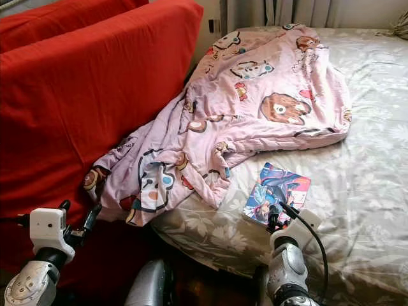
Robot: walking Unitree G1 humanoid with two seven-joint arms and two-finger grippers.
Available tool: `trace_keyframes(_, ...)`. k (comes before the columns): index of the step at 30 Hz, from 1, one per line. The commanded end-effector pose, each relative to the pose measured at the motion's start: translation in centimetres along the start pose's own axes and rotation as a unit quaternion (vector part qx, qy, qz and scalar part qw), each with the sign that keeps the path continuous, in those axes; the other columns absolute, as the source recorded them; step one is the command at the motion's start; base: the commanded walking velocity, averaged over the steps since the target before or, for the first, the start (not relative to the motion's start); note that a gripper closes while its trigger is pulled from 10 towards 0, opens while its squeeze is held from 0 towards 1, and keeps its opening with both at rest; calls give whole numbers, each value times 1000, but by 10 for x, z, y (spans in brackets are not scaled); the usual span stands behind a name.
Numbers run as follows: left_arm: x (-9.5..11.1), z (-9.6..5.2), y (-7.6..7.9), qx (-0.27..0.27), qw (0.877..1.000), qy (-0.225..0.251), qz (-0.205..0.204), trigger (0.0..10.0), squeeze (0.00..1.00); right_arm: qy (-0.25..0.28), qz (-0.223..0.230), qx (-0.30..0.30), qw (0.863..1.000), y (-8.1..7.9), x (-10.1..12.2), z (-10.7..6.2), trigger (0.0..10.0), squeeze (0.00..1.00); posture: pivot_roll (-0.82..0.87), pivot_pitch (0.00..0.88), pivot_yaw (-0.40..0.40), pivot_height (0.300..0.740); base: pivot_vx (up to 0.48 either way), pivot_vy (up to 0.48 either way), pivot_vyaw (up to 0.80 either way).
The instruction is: Clean up the room
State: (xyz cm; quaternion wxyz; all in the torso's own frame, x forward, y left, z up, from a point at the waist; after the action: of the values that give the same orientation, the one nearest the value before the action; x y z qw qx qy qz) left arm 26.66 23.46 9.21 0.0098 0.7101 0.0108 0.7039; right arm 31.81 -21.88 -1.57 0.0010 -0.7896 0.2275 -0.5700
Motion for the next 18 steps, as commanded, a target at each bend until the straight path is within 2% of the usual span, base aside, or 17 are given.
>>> trace_keyframes(1,4,0,-4,6,1000,1,2,10000,0,-4,4,-16,1000,7,-6,-3,10000,0,204,94,119,581,0,0,0)
trace_keyframes(18,3,1,-5,6,1000,1,5,10000,0,-20,5,-40,999,18,-11,-6,10000,0,208,87,116,581,0,0,0)
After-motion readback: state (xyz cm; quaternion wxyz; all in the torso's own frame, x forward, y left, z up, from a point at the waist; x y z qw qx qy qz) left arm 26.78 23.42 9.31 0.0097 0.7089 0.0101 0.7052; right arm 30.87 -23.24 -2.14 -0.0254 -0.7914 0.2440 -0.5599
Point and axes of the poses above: a point about 5 cm out from each wrist's last joint towards the gripper, its own z axis pointing out of the wrist towards the gripper, its own x axis along the axis of the wrist's last joint, y = z × x, the point moved 4 cm from there along z, pointing out of the wrist towards the gripper, and after that the axes turned 9 degrees about -z, right-handed, at the moved point
